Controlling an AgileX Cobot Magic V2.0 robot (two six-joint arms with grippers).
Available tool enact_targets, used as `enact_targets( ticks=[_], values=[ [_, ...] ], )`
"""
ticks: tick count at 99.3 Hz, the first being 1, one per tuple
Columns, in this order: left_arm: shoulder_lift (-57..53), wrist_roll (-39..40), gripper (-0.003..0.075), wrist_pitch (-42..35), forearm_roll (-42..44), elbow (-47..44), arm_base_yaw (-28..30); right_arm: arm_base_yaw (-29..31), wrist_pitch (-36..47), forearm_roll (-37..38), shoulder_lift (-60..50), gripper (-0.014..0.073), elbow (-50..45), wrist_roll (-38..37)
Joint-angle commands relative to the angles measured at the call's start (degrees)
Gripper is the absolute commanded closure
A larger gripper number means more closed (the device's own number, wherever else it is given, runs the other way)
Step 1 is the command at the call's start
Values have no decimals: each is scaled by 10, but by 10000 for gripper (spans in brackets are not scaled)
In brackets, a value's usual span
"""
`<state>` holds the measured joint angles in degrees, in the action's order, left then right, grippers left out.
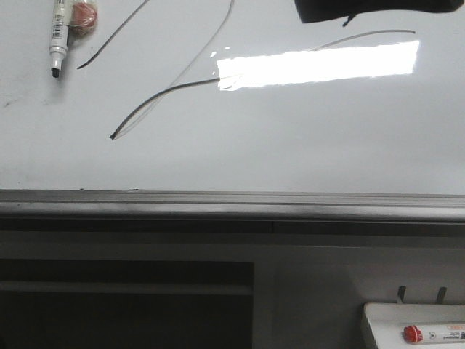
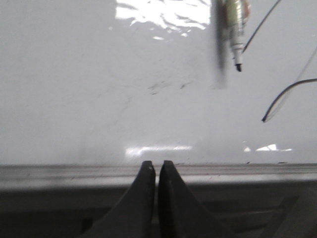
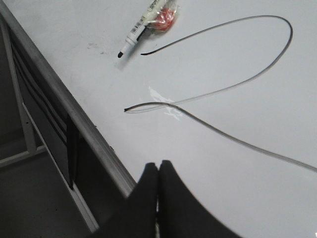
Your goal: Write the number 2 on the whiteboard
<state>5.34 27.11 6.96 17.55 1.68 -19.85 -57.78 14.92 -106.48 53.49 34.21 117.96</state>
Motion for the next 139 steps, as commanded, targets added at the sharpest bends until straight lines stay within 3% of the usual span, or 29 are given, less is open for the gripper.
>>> enact_targets(
  ticks=[1,4,15,27,43,139],
  values=[
    [1,-107,741,-172,-98,-19,14,2,-14,-3,-3,664,20,4],
    [1,-150,741,-211,-147,-25,18,2,-14,-3,-3,664,20,4],
    [0,-265,741,-226,-246,-23,34,2,-14,-3,-3,664,20,4],
    [-14,-363,741,-129,-284,-23,59,2,-14,-3,-3,664,20,4],
    [-73,-363,741,94,-284,-23,104,2,-14,-3,-3,664,20,4],
    [-70,-360,741,93,-297,-23,121,2,-17,-3,-37,664,-14,4]
  ],
)
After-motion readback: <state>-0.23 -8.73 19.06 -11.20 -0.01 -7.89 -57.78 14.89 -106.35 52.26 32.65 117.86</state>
